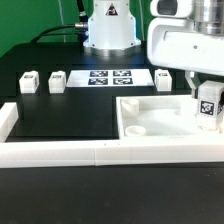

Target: Assemble square table

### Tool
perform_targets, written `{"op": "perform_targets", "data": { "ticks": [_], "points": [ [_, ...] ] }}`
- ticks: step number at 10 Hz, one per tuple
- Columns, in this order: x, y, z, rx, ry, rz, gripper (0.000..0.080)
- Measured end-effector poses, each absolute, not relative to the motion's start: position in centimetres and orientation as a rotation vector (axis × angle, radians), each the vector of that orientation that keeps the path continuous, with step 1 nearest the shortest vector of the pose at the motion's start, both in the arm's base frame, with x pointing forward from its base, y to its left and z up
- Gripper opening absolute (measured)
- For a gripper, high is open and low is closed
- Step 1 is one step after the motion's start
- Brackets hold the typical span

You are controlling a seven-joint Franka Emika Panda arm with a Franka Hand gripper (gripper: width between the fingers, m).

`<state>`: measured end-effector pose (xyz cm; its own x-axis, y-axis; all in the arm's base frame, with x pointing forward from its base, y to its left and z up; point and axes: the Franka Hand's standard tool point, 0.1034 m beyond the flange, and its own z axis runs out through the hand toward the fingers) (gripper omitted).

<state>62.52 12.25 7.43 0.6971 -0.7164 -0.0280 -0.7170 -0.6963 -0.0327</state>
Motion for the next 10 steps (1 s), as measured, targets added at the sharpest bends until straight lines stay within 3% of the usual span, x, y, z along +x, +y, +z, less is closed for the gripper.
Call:
{"op": "perform_targets", "data": {
  "ticks": [3,6,8,9,10],
  "points": [
    [62.60,12.69,7.24,-2.477,1.777,0.062,0.0290],
    [62.80,12.50,7.27,-2.295,1.951,0.100,0.0290],
    [62.30,12.91,7.56,-2.512,1.733,0.113,0.0538],
    [62.41,12.98,7.76,-2.636,1.542,0.099,0.0538],
    [62.30,12.88,7.66,-2.762,1.315,0.082,0.0626]
  ]
}}
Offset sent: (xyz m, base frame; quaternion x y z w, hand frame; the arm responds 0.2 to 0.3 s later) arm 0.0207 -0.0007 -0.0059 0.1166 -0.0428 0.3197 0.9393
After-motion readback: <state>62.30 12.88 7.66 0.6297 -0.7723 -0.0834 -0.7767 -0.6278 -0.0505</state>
